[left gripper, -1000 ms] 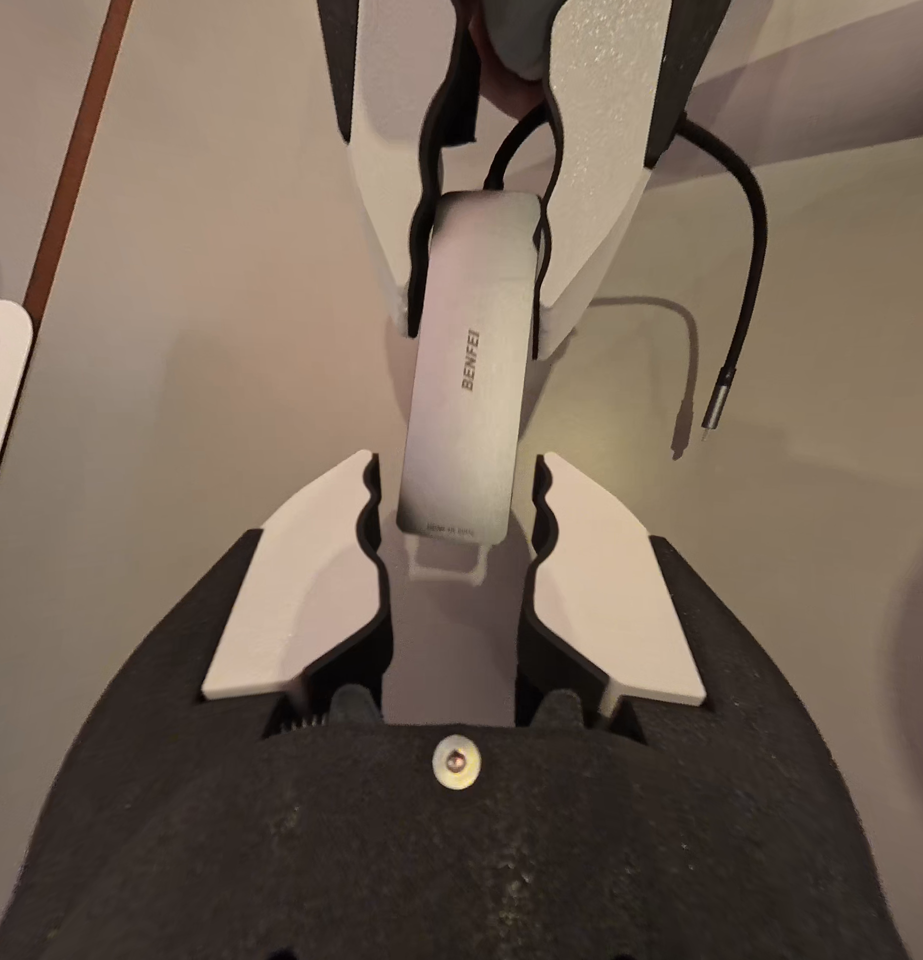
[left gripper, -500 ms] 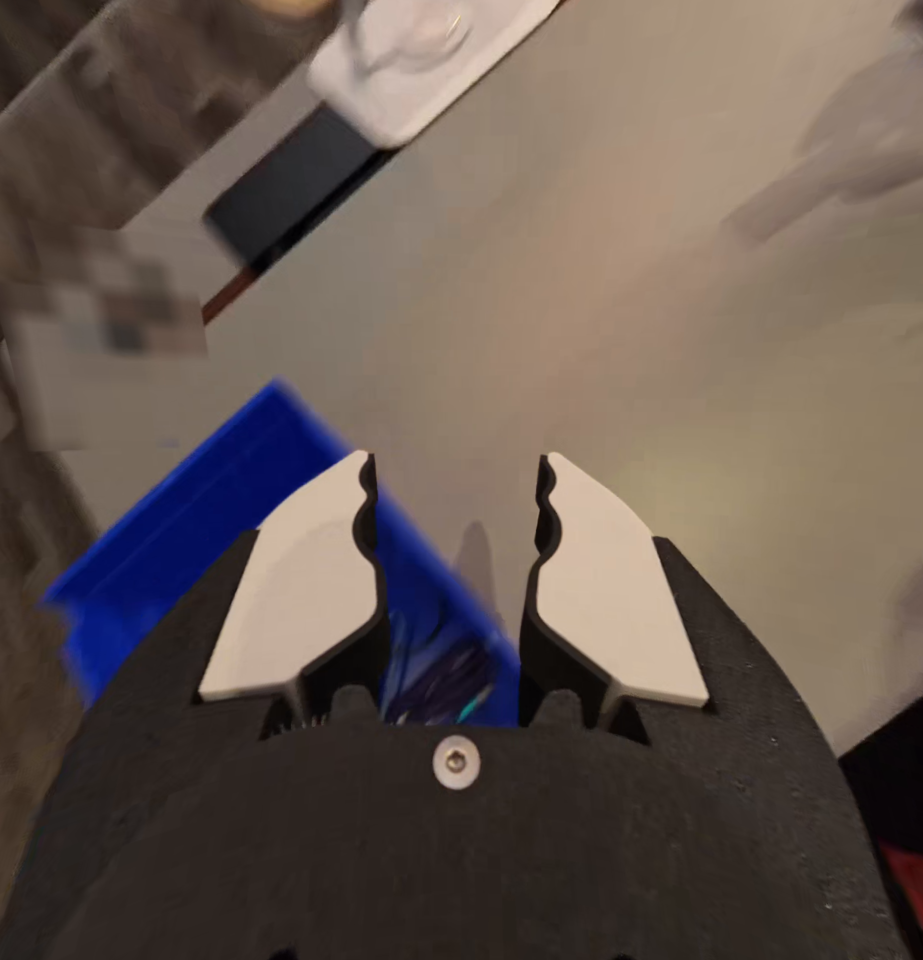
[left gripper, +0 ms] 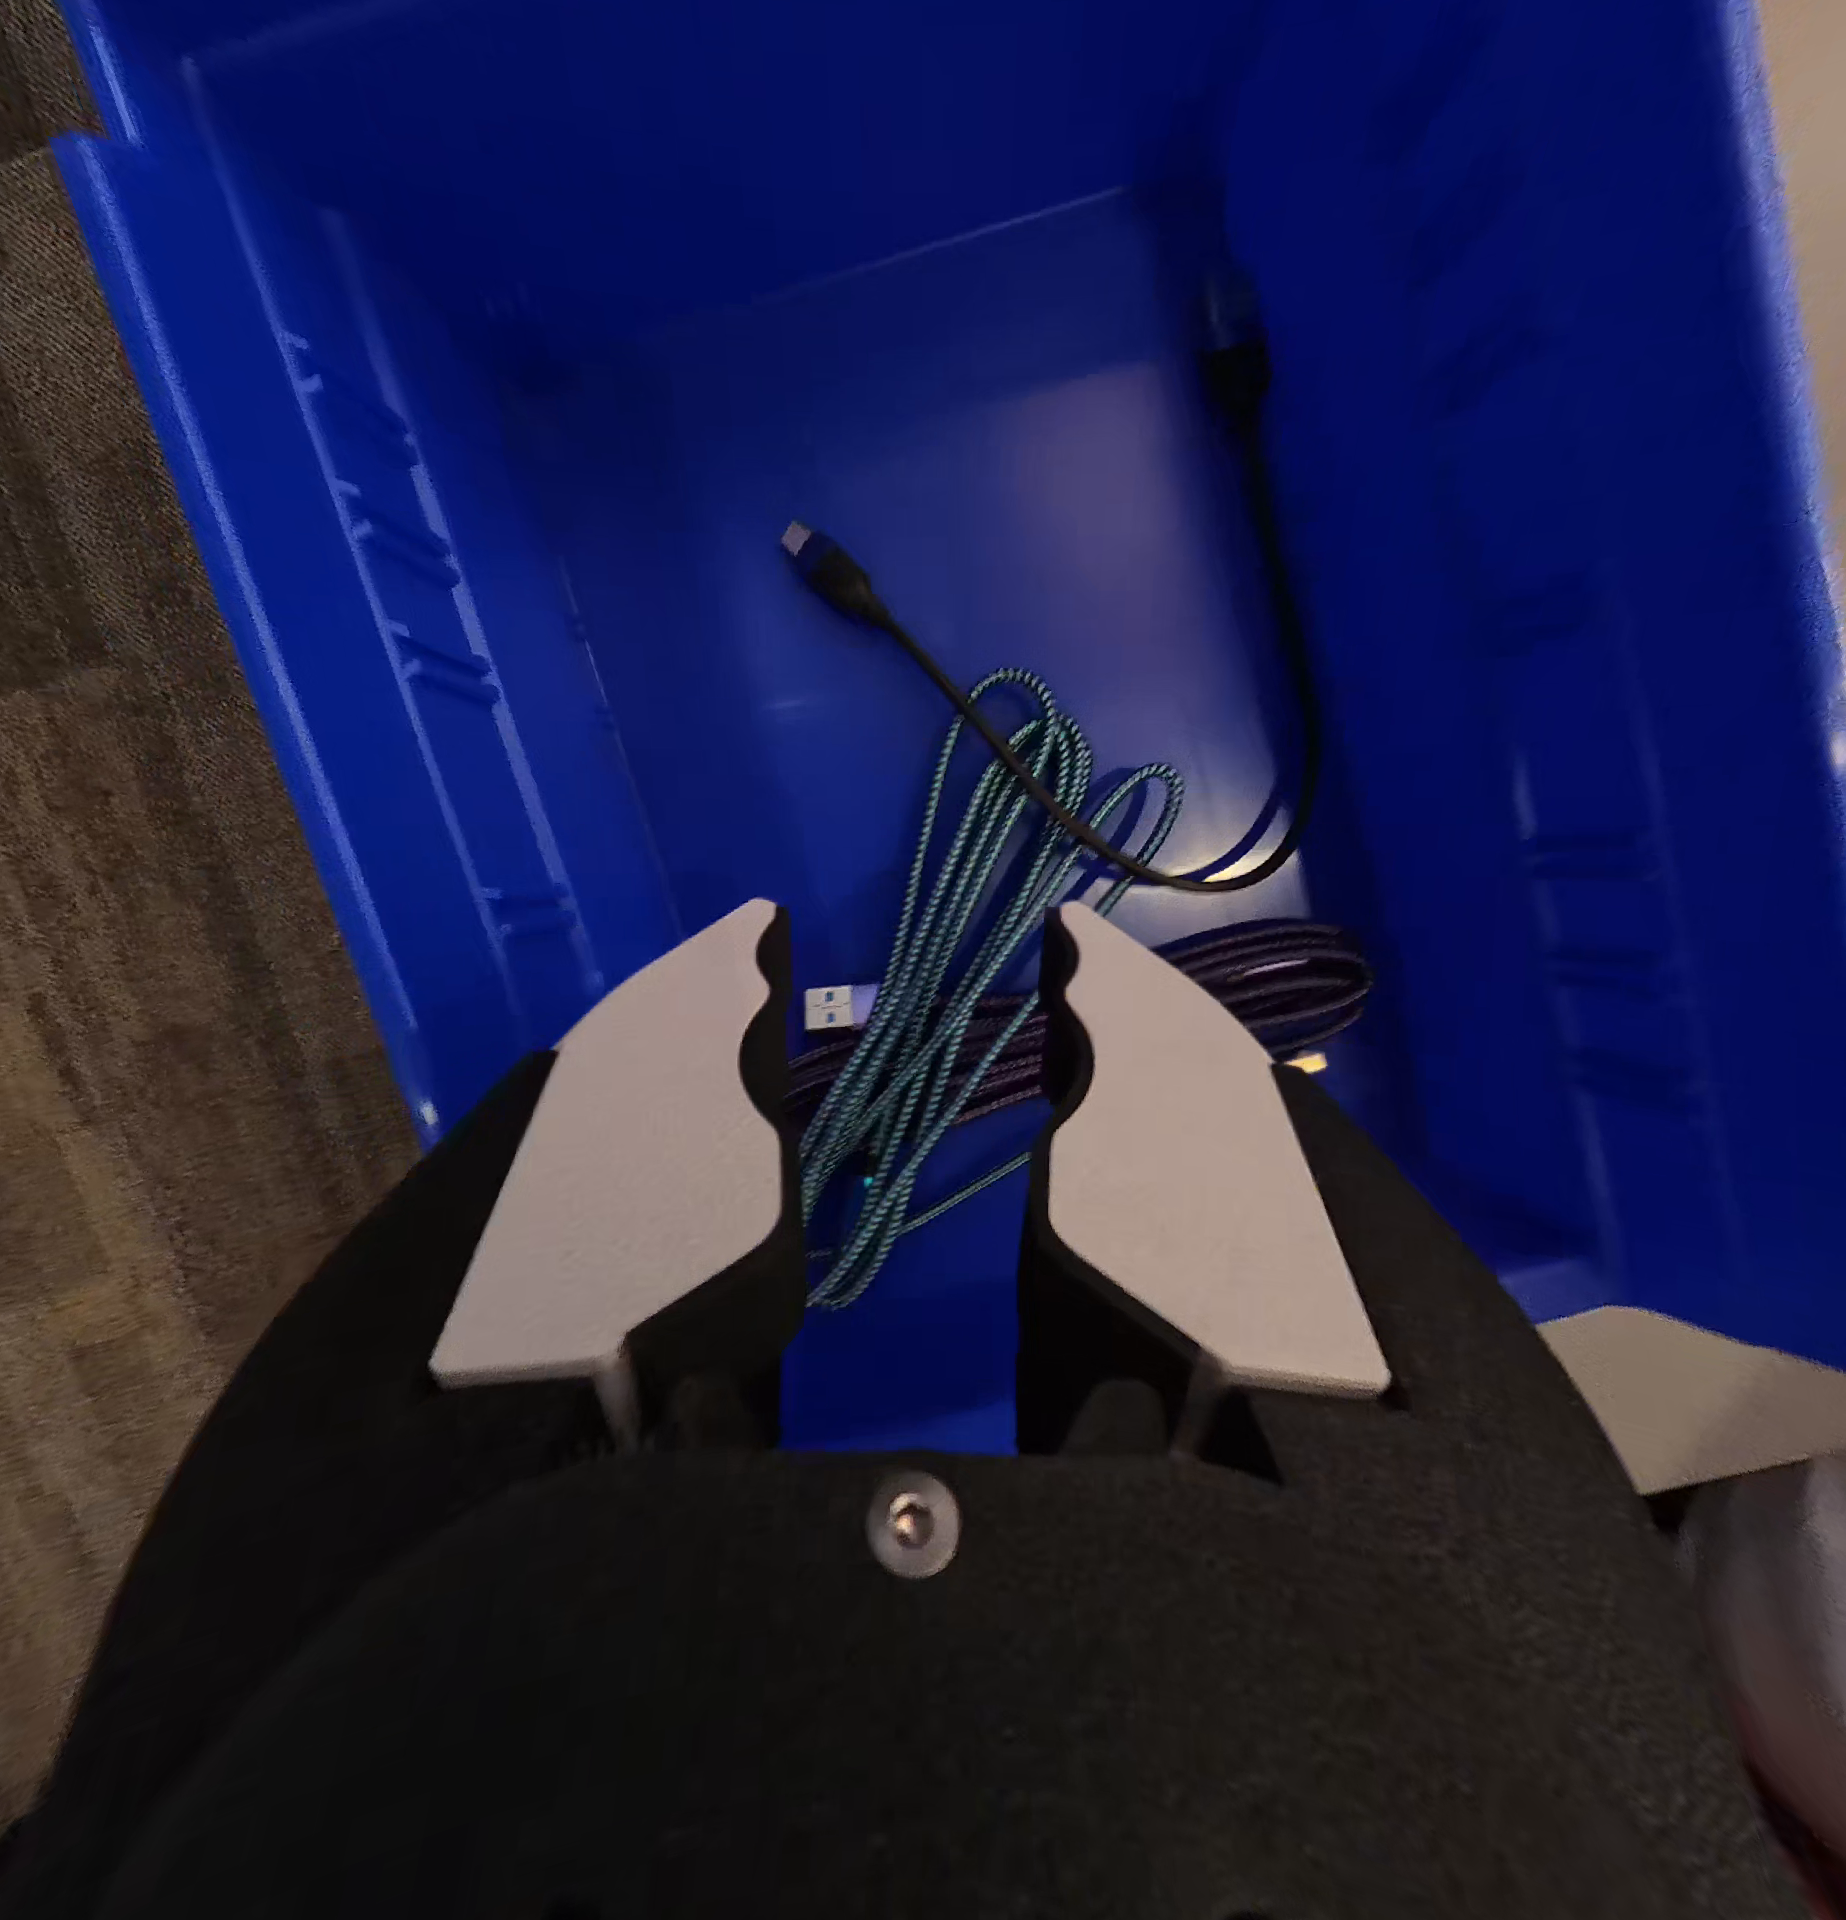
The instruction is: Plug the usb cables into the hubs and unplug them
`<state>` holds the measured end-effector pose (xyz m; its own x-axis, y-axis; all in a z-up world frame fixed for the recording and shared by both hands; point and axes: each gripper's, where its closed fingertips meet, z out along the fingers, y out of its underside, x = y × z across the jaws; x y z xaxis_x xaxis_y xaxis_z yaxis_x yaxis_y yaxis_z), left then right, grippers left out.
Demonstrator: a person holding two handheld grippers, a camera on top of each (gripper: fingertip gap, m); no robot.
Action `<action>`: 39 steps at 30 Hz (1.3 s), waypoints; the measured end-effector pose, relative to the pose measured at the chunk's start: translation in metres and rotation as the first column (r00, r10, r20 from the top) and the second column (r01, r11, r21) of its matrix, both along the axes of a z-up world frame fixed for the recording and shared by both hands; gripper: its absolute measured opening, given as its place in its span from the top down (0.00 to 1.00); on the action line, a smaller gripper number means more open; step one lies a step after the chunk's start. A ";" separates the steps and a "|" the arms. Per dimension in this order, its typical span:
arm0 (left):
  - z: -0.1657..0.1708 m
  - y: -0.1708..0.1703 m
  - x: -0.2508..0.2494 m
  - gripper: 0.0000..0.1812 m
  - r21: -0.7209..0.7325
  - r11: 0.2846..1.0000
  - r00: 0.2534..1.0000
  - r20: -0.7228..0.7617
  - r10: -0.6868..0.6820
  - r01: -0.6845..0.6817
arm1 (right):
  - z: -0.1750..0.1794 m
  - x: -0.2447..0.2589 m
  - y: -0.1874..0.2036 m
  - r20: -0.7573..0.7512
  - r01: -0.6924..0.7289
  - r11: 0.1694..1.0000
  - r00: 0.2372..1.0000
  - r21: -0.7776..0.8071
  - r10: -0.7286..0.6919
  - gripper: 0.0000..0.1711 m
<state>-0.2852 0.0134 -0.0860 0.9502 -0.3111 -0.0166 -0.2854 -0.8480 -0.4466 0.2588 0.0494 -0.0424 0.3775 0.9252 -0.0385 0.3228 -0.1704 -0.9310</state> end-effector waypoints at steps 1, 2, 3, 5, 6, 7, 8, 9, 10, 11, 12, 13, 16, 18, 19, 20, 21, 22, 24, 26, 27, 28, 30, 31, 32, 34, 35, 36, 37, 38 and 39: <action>-0.002 -0.002 -0.004 0.75 -0.003 1.000 1.000 -0.026 -0.015 0.015 | 0.000 0.000 0.001 0.000 0.006 1.000 1.000 -0.001 -0.006 0.75; -0.003 -0.005 -0.007 0.76 -0.003 0.999 0.998 -0.055 -0.043 0.043 | -0.001 0.000 0.003 -0.001 0.011 1.000 1.000 -0.004 -0.011 0.75; -0.004 -0.008 -0.011 0.76 -0.008 0.998 0.994 -0.092 -0.065 0.065 | -0.001 0.000 0.004 -0.003 0.017 1.000 1.000 -0.007 -0.017 0.75; -0.006 -0.015 -0.021 0.76 -0.038 0.994 0.978 -0.177 -0.106 0.101 | -0.003 0.000 0.007 -0.007 0.030 0.999 1.000 -0.014 -0.030 0.75; -0.007 -0.018 -0.024 0.76 -0.052 0.992 0.970 -0.206 -0.126 0.117 | -0.004 0.000 0.008 -0.009 0.035 0.999 0.999 -0.018 -0.035 0.75; -0.006 -0.021 -0.026 0.77 -0.063 0.990 0.965 -0.221 -0.138 0.128 | -0.005 0.001 0.010 -0.014 0.040 0.999 0.999 -0.021 -0.041 0.75; -0.006 -0.026 -0.024 0.80 -0.080 0.986 0.963 -0.214 -0.162 0.148 | -0.006 0.000 0.011 -0.018 0.046 0.999 0.999 -0.024 -0.046 0.75; -0.006 -0.030 -0.021 0.80 -0.087 0.982 0.962 -0.206 -0.180 0.165 | -0.006 0.001 0.012 -0.021 0.050 0.998 0.998 -0.027 -0.051 0.75; -0.005 -0.032 -0.019 0.80 -0.084 0.980 0.960 -0.202 -0.193 0.180 | -0.007 0.001 0.013 -0.020 0.055 0.998 0.998 -0.029 -0.055 0.75; -0.005 -0.037 -0.015 0.80 -0.087 0.976 0.958 -0.188 -0.215 0.202 | -0.007 0.001 0.014 -0.019 0.059 0.998 0.998 -0.029 -0.059 0.75; -0.005 -0.042 -0.009 0.80 -0.094 0.966 0.953 -0.167 -0.252 0.240 | -0.007 0.001 0.015 -0.020 0.062 0.998 0.998 -0.029 -0.063 0.75; -0.005 -0.047 -0.003 0.81 -0.094 0.956 0.945 -0.152 -0.289 0.277 | -0.007 0.001 0.016 -0.023 0.065 0.997 0.998 -0.031 -0.066 0.75; -0.010 -0.063 0.016 0.81 -0.098 0.916 0.910 -0.118 -0.398 0.388 | -0.006 0.001 0.019 -0.034 0.075 0.996 0.996 -0.037 -0.077 0.75; -0.014 -0.070 0.029 0.82 -0.088 0.864 0.853 -0.134 -0.504 0.496 | -0.007 0.002 0.021 -0.039 0.082 0.996 0.996 -0.044 -0.084 0.75; -0.016 -0.074 0.034 0.82 -0.078 0.826 0.812 -0.153 -0.563 0.558 | -0.007 0.002 0.022 -0.038 0.085 0.995 0.995 -0.048 -0.087 0.75; -0.018 -0.076 0.040 0.83 -0.066 0.790 0.774 -0.165 -0.611 0.609 | -0.008 0.002 0.023 -0.036 0.090 0.995 0.995 -0.049 -0.092 0.75; -0.020 -0.077 0.045 0.85 -0.054 0.766 0.750 -0.170 -0.639 0.641 | -0.008 0.002 0.024 -0.033 0.094 0.994 0.995 -0.049 -0.096 0.75; -0.021 -0.076 0.050 0.86 -0.049 0.745 0.731 -0.160 -0.663 0.665 | -0.007 0.001 0.025 -0.033 0.098 0.994 0.995 -0.050 -0.099 0.75; -0.024 -0.076 0.058 0.87 -0.052 0.703 0.694 -0.121 -0.710 0.710 | -0.006 0.000 0.025 -0.038 0.100 0.994 0.994 -0.052 -0.102 0.75; -0.031 -0.073 0.057 0.87 -0.099 0.662 0.650 -0.129 -0.749 0.743 | -0.005 -0.002 0.025 -0.039 0.104 0.993 0.994 -0.051 -0.106 0.75; -0.036 -0.072 0.055 0.87 -0.126 0.637 0.624 -0.131 -0.770 0.760 | -0.004 -0.003 0.025 -0.038 0.106 0.993 0.993 -0.050 -0.108 0.75; -0.041 -0.071 0.054 0.88 -0.155 0.616 0.602 -0.130 -0.788 0.772 | -0.003 -0.004 0.024 -0.039 0.106 0.993 0.993 -0.051 -0.108 0.75; -0.049 -0.077 0.057 0.93 -0.200 0.570 0.571 -0.060 -0.819 0.797 | -0.002 -0.006 0.023 -0.037 0.110 0.993 0.993 -0.051 -0.112 0.75; -0.053 -0.078 0.058 0.93 -0.218 0.557 0.562 -0.042 -0.826 0.802 | -0.003 -0.006 0.023 -0.034 0.113 0.992 0.993 -0.049 -0.114 0.75; -0.057 -0.077 0.058 0.93 -0.229 0.547 0.552 -0.049 -0.833 0.805 | -0.003 -0.006 0.022 -0.032 0.114 0.992 0.993 -0.049 -0.116 0.75; -0.064 -0.077 0.056 0.93 -0.263 0.516 0.523 -0.050 -0.851 0.815 | -0.003 -0.006 0.022 -0.029 0.119 0.992 0.992 -0.048 -0.121 0.75; -0.066 -0.078 0.057 0.92 -0.268 0.509 0.518 -0.042 -0.855 0.818 | -0.003 -0.005 0.021 -0.029 0.122 0.991 0.992 -0.048 -0.124 0.75; -0.067 -0.079 0.059 0.92 -0.274 0.503 0.517 -0.025 -0.856 0.820 | -0.002 -0.005 0.021 -0.030 0.125 0.991 0.991 -0.047 -0.127 0.75; -0.068 -0.078 0.060 0.93 -0.276 0.504 0.518 -0.024 -0.855 0.819 | -0.002 -0.004 0.021 -0.033 0.127 0.991 0.991 -0.048 -0.128 0.75; -0.068 -0.077 0.061 0.93 -0.274 0.502 0.516 -0.022 -0.856 0.820 | -0.002 -0.003 0.021 -0.034 0.128 0.991 0.991 -0.049 -0.130 0.75; -0.068 -0.076 0.061 0.93 -0.274 0.500 0.514 -0.025 -0.858 0.822 | -0.002 -0.003 0.021 -0.032 0.130 0.990 0.991 -0.049 -0.132 0.75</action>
<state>-0.2245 -0.0631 -0.1538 0.2284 -0.9725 0.0452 -0.9537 -0.2328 -0.1902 0.2560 0.0703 -0.0447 0.4931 0.8647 -0.0957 0.2620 -0.2525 -0.9315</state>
